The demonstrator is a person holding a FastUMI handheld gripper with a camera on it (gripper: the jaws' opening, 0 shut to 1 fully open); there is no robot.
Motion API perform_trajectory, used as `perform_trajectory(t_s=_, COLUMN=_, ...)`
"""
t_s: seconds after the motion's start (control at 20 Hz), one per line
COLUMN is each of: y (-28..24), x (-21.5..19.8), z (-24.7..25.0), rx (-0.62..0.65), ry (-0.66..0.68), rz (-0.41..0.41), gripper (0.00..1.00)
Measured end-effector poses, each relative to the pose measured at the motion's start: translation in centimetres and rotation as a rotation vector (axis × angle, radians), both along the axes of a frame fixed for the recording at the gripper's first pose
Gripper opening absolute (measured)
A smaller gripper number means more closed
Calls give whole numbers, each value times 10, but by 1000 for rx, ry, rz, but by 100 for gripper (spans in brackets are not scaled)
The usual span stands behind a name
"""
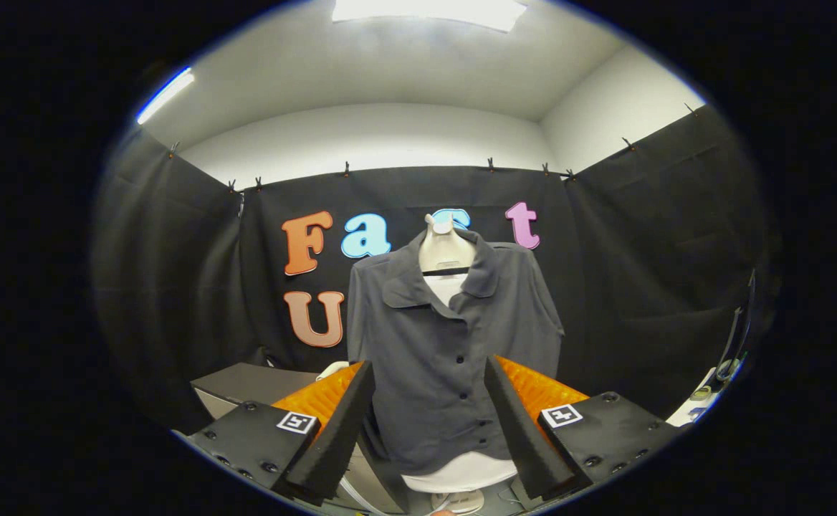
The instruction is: Iron the clothes twice with a garment steamer, once on the left side and once on the right side.
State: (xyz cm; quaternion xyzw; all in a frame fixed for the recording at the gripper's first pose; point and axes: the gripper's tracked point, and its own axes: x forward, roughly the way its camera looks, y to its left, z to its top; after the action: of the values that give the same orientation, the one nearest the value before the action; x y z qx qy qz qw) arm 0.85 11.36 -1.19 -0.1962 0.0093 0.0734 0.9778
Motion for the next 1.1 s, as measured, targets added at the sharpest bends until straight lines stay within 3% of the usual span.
perform_trajectory(t_s=0.35, y=120, x=44, z=-46, rx=-3, ry=124, rz=136, gripper=98)
perform_trajectory(t_s=0.8, y=240, x=121, z=-106, rx=-38, ry=288, rz=193, gripper=98)
perform_trajectory(t_s=1.1, y=293, x=183, z=-152, rx=-145, ry=358, rz=213, gripper=97)
